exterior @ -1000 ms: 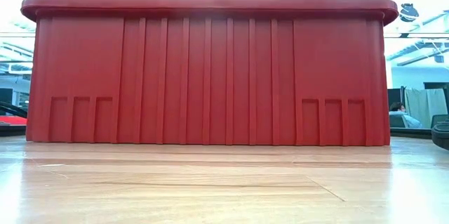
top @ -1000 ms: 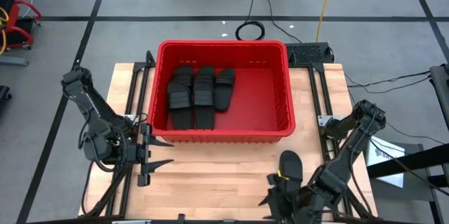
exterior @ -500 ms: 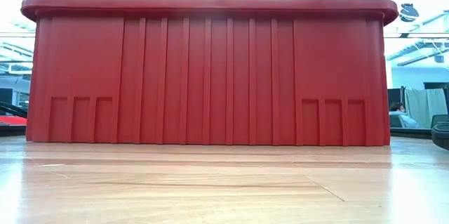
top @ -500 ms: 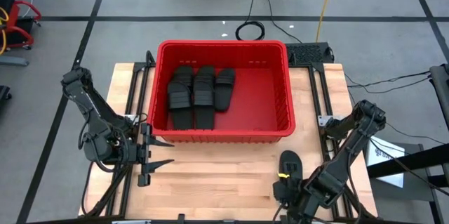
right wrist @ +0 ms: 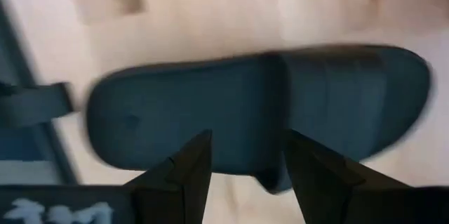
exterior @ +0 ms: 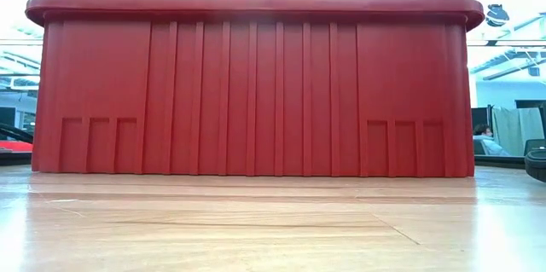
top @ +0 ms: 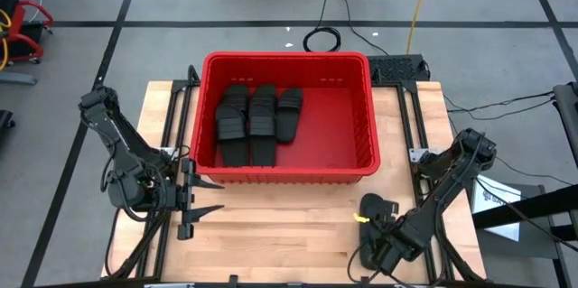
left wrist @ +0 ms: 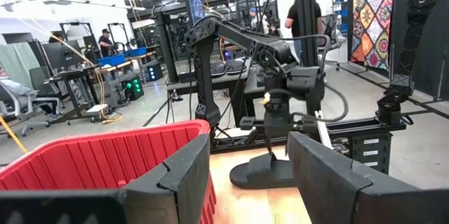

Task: Pick and place slides into bin
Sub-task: Put the black slide into the red bin

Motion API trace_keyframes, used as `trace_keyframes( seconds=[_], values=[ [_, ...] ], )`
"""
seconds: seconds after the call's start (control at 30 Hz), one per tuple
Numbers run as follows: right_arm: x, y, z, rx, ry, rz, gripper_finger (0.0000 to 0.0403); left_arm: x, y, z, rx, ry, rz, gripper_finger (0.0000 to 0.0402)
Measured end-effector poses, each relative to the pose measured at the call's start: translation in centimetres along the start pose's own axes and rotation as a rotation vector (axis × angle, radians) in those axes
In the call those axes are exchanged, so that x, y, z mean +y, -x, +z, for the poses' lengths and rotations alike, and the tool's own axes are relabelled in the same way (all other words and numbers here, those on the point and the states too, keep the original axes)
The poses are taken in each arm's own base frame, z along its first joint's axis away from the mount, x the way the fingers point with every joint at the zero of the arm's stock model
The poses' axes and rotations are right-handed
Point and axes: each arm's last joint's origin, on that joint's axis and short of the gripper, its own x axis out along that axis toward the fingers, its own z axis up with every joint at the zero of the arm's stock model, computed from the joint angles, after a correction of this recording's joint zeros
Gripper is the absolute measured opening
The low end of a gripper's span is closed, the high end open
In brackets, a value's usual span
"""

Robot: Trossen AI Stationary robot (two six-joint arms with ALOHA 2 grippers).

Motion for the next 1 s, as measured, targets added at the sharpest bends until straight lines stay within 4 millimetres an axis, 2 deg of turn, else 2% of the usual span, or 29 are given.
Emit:
trace_keyframes(
  seconds=[0.53, 0.73, 0.87, 1.0],
  values=[
    [-2.7, -3.9, -1.8, 0.051, -0.094, -0.197, 0.0164, 0.0, 0.0, -0.1, 0.004, 0.001, -0.001, 0.0200],
    [-3.1, -4.4, -1.7, 0.010, -0.137, -0.229, 0.0163, 0.0, 0.0, -0.1, 0.004, 0.001, -0.001, 0.0200],
    [-3.2, -4.4, -1.6, -0.011, -0.160, -0.235, 0.0144, 0.0, 0.0, -0.1, 0.004, 0.001, -0.001, 0.0200],
    [-3.1, -4.5, -1.5, -0.022, -0.176, -0.230, 0.0101, 0.0, 0.0, -0.1, 0.004, 0.001, -0.001, 0.0200]
  ],
)
